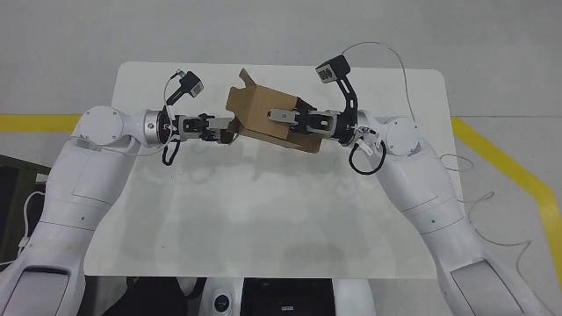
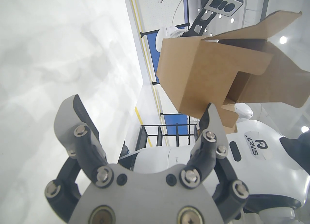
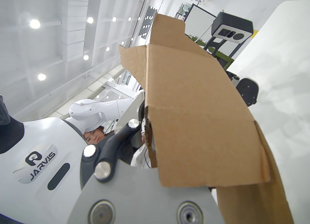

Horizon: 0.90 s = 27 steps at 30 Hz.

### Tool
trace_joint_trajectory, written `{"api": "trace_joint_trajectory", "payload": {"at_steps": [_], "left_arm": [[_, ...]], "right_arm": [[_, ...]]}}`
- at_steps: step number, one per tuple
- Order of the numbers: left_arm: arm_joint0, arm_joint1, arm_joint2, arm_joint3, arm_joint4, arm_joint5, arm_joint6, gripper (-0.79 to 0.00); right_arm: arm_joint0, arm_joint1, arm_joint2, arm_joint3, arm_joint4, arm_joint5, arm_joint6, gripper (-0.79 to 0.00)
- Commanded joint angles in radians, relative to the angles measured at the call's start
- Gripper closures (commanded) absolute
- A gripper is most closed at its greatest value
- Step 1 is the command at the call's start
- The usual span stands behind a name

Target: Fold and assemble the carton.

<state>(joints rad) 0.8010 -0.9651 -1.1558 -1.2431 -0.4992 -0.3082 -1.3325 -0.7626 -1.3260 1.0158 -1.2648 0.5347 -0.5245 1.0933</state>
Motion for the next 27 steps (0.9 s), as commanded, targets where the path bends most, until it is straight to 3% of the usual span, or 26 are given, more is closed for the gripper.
{"api": "trace_joint_trajectory", "payload": {"at_steps": [1, 27], "left_arm": [[-0.002, -0.001, 0.002, -0.003, 0.000, 0.001, 0.001, -0.785], [-0.014, -0.006, 0.012, -0.004, -0.001, 0.002, 0.003, -0.785]], "right_arm": [[0.001, -0.001, -0.004, 0.002, 0.003, 0.001, 0.002, 0.000], [0.026, -0.021, -0.060, 0.032, 0.028, 0.005, 0.051, 0.000]]}}
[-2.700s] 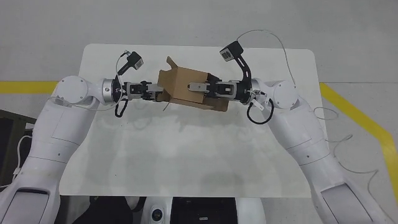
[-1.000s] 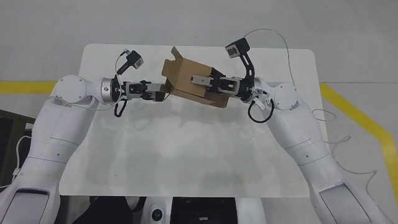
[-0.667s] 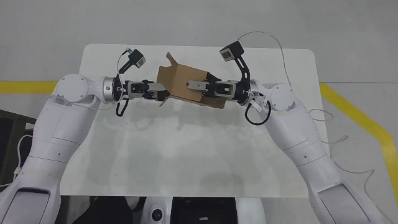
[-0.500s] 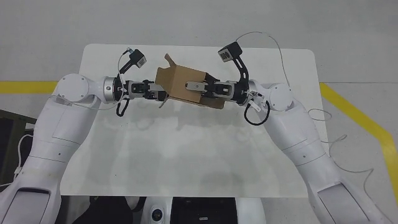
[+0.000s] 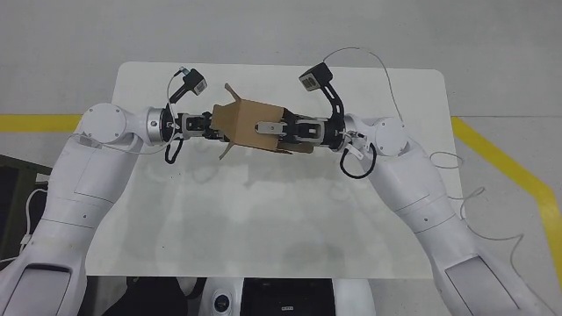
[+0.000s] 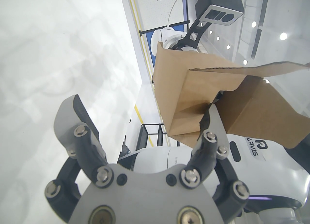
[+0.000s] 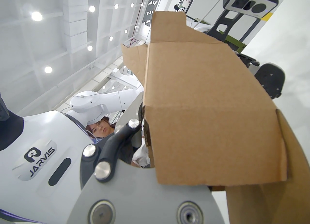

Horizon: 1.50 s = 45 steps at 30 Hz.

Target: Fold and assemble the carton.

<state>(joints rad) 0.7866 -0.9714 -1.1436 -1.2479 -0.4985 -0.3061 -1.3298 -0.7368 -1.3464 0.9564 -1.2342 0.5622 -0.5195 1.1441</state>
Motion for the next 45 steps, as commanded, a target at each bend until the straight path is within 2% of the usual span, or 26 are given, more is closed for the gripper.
{"api": "trace_joint_trajectory", "payload": {"at_steps": [1, 10, 20, 26, 33, 45], "left_arm": [[0.000, 0.000, 0.000, 0.001, -0.002, 0.000, 0.000, -0.785], [0.002, 0.000, -0.004, 0.000, -0.004, -0.003, -0.008, -0.785], [0.016, 0.007, -0.022, 0.012, 0.020, -0.010, -0.006, -0.785], [0.039, 0.009, -0.017, -0.030, 0.025, -0.008, -0.019, -0.785], [0.042, 0.008, -0.011, -0.079, 0.025, 0.005, -0.008, -0.785], [0.018, 0.009, -0.029, -0.028, 0.019, 0.008, 0.008, -0.785]], "right_arm": [[0.001, -0.001, -0.001, 0.002, 0.000, -0.001, 0.001, 0.000], [0.005, -0.001, 0.015, 0.015, -0.002, -0.013, -0.013, 0.000], [-0.025, 0.015, 0.099, -0.002, -0.024, -0.055, -0.101, 0.000], [-0.049, 0.017, 0.122, -0.014, -0.058, -0.068, -0.189, 0.000], [-0.046, 0.013, 0.100, -0.006, -0.138, -0.042, -0.243, 0.000], [-0.052, 0.015, 0.081, -0.033, -0.163, 0.002, -0.190, 0.000]]}}
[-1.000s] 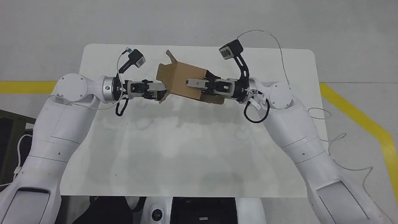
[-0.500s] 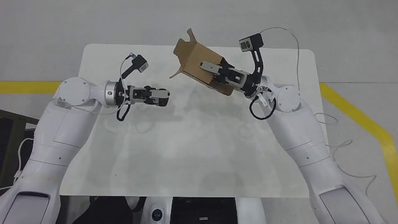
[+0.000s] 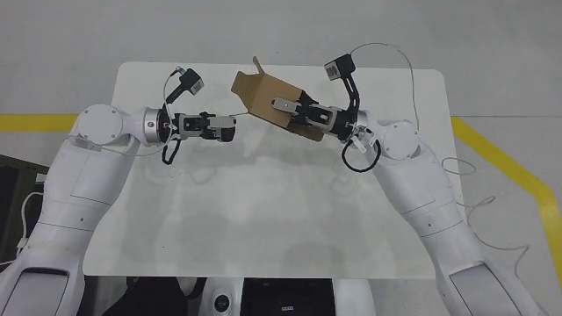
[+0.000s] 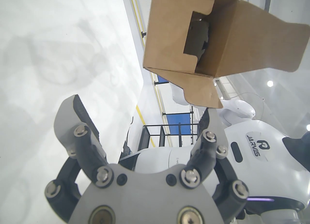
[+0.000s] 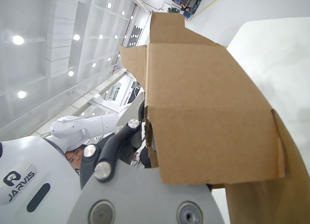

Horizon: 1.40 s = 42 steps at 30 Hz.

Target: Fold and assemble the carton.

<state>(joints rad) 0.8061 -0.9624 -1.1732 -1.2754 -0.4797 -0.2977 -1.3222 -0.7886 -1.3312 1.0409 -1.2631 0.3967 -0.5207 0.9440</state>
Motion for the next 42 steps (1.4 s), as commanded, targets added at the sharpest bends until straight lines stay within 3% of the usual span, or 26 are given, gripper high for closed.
{"api": "trace_joint_trajectory", "payload": {"at_steps": [1, 20, 42], "left_arm": [[-0.002, -0.001, 0.002, -0.001, 0.000, 0.000, 0.000, -0.785], [-0.004, -0.003, 0.010, -0.009, -0.005, -0.003, -0.010, -0.785], [0.011, -0.002, 0.018, -0.050, 0.002, 0.004, -0.021, -0.785]], "right_arm": [[0.000, 0.000, -0.007, -0.008, 0.004, 0.008, 0.019, 0.000], [0.030, -0.009, -0.054, -0.003, 0.037, 0.030, 0.107, 0.000], [0.039, -0.012, -0.056, 0.015, 0.045, 0.019, 0.106, 0.000]]}}
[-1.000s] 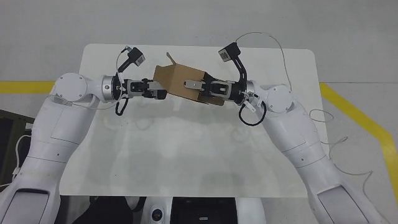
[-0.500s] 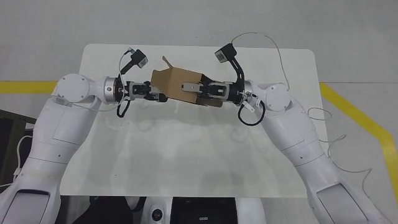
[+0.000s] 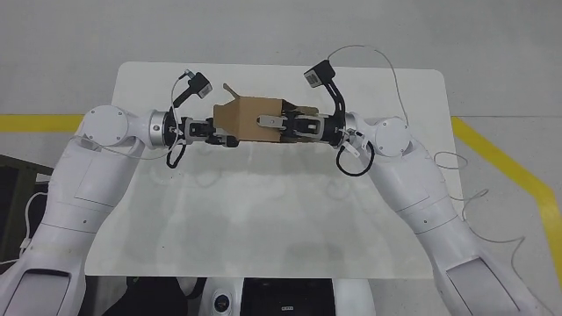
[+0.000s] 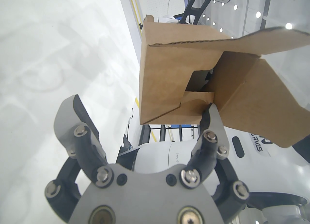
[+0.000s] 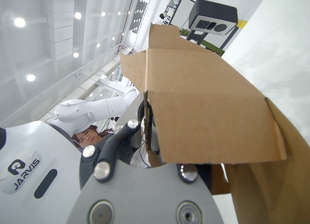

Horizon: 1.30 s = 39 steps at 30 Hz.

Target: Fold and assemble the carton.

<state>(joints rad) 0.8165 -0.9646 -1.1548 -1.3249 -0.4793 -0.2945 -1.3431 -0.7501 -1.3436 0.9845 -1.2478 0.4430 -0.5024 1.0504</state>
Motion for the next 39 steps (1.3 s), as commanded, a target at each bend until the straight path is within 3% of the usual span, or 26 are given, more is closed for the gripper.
{"api": "trace_joint_trajectory", "payload": {"at_steps": [1, 9, 22, 39], "left_arm": [[0.001, 0.000, 0.000, -0.002, 0.002, 0.000, -0.002, -0.785], [0.015, 0.002, -0.002, 0.003, 0.008, -0.004, -0.002, -0.785], [-0.016, 0.016, -0.076, 0.106, 0.014, -0.010, 0.044, -0.785], [-0.039, 0.010, -0.055, 0.159, 0.012, -0.005, 0.057, -0.785]], "right_arm": [[0.000, 0.000, 0.001, 0.000, -0.002, 0.000, -0.001, 0.000], [-0.001, 0.001, 0.003, 0.009, -0.005, 0.009, 0.005, 0.000], [-0.009, 0.006, -0.006, 0.008, -0.011, 0.063, 0.058, 0.000], [0.019, -0.008, -0.060, 0.032, 0.021, 0.090, 0.129, 0.000]]}}
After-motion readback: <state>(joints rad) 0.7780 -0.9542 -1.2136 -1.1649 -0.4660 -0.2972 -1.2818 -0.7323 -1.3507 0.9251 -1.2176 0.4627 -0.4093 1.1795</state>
